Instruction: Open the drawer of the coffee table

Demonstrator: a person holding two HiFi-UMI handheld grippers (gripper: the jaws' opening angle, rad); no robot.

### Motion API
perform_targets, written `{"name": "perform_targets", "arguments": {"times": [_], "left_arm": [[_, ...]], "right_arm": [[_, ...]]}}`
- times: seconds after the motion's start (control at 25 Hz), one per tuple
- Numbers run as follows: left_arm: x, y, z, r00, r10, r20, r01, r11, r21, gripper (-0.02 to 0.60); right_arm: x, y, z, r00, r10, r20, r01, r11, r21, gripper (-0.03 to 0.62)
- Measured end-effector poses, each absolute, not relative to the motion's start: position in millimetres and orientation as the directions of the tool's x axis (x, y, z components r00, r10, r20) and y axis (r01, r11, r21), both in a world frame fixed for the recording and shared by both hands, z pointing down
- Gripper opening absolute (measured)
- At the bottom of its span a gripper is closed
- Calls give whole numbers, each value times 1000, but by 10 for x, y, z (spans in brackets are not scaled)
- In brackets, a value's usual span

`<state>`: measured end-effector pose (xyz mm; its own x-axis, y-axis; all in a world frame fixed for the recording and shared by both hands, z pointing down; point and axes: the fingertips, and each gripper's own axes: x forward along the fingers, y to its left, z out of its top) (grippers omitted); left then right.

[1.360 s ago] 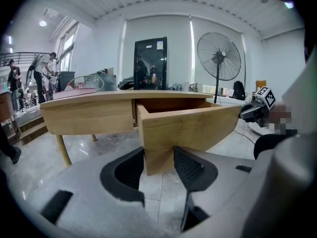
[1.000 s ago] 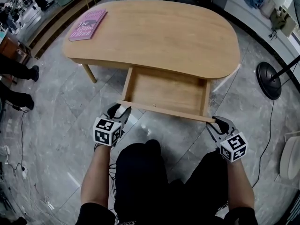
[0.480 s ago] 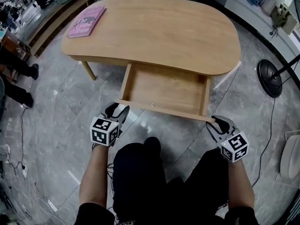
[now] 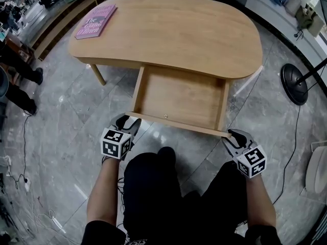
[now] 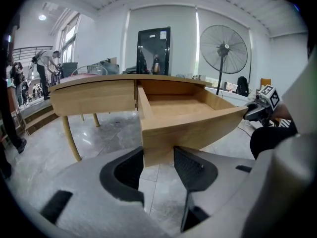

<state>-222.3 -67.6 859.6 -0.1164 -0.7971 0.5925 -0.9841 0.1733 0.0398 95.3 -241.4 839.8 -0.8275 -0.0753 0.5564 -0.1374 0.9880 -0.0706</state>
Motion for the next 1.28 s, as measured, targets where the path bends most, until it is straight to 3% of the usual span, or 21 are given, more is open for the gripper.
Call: {"name": "perform_targets", "arguments": {"times": [0.92,1.28], "left_arm": [[-2196,-654,8639,-120,-798,591,-982,182,47,196],[-2201,-641,8598,-127,-768,627,-990,134,-36,196]], "right_arm": [[939,-2387,8417,-819,-35,572,-74,996,-44,140],[864,-2307,8192,-809,36,586,81,995,51,152]]}}
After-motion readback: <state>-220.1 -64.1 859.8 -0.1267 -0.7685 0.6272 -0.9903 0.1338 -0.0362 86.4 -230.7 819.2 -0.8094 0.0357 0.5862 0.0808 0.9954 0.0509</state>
